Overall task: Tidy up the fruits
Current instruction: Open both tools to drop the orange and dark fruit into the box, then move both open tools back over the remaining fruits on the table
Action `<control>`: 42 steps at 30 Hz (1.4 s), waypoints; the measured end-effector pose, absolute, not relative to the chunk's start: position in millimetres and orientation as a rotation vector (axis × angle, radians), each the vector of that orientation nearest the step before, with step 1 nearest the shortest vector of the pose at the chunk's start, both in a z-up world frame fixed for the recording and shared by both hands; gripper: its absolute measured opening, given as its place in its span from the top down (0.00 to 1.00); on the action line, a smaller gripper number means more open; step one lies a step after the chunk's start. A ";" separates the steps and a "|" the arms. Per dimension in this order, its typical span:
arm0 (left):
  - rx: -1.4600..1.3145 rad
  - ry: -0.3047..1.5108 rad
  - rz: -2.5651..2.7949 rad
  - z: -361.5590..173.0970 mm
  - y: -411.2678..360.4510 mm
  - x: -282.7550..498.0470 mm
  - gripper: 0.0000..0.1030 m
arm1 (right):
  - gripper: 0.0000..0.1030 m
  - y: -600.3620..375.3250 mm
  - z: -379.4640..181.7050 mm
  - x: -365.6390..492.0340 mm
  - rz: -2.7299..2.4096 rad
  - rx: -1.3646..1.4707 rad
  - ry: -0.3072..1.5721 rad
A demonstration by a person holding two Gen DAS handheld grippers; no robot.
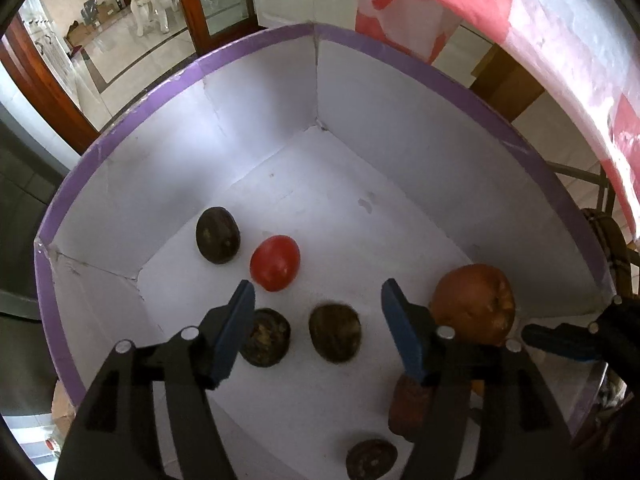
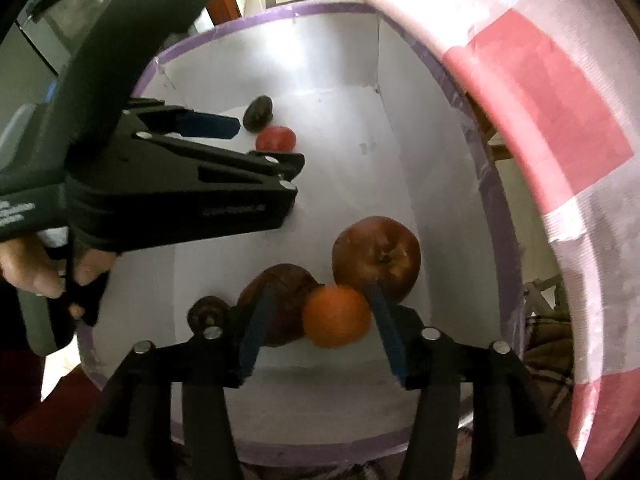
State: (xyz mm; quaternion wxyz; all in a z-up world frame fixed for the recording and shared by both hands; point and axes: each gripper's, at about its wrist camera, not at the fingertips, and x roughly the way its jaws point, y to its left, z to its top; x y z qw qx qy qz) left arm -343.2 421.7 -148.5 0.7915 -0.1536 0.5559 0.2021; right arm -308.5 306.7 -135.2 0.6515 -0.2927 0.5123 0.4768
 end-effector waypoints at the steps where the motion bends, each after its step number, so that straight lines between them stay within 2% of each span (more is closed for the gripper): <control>1: -0.332 1.196 0.441 -148.3 422.3 -343.2 0.32 | 0.49 306.0 -133.4 -308.7 1.085 -0.662 1.159; 4: -0.340 1.152 0.472 -140.3 426.4 -347.0 0.23 | 0.49 297.9 -121.3 -309.0 1.105 -0.632 1.147; 8: -0.313 1.027 0.538 -107.7 430.0 -355.6 0.21 | 0.49 293.5 -93.3 -305.2 1.163 -0.549 1.118; 12: -0.258 0.845 0.680 -58.5 429.9 -365.3 0.02 | 0.48 286.5 -57.8 -306.6 1.251 -0.466 1.055; 15: -0.215 0.705 0.759 -15.6 425.0 -366.3 0.02 | 0.40 273.0 -22.3 -304.3 1.301 -0.403 0.967; 17: -0.203 0.647 0.749 12.7 418.8 -356.9 0.02 | 0.30 257.9 0.8 -297.6 1.307 -0.355 0.899; 24: -0.124 0.573 0.561 85.9 342.6 -274.7 0.02 | 0.18 164.8 64.9 -231.7 1.053 -0.170 0.704; 29: -0.139 0.649 0.313 91.4 264.3 -173.0 0.02 | 0.18 64.9 71.1 -142.9 0.729 0.051 0.726; 35: -0.240 0.751 0.163 61.1 201.9 -54.5 0.02 | 0.18 -36.9 51.6 -51.3 0.402 0.238 0.768; 42: -0.343 0.750 0.146 37.5 153.2 30.2 0.02 | 0.18 -101.9 23.5 7.5 0.242 0.337 0.776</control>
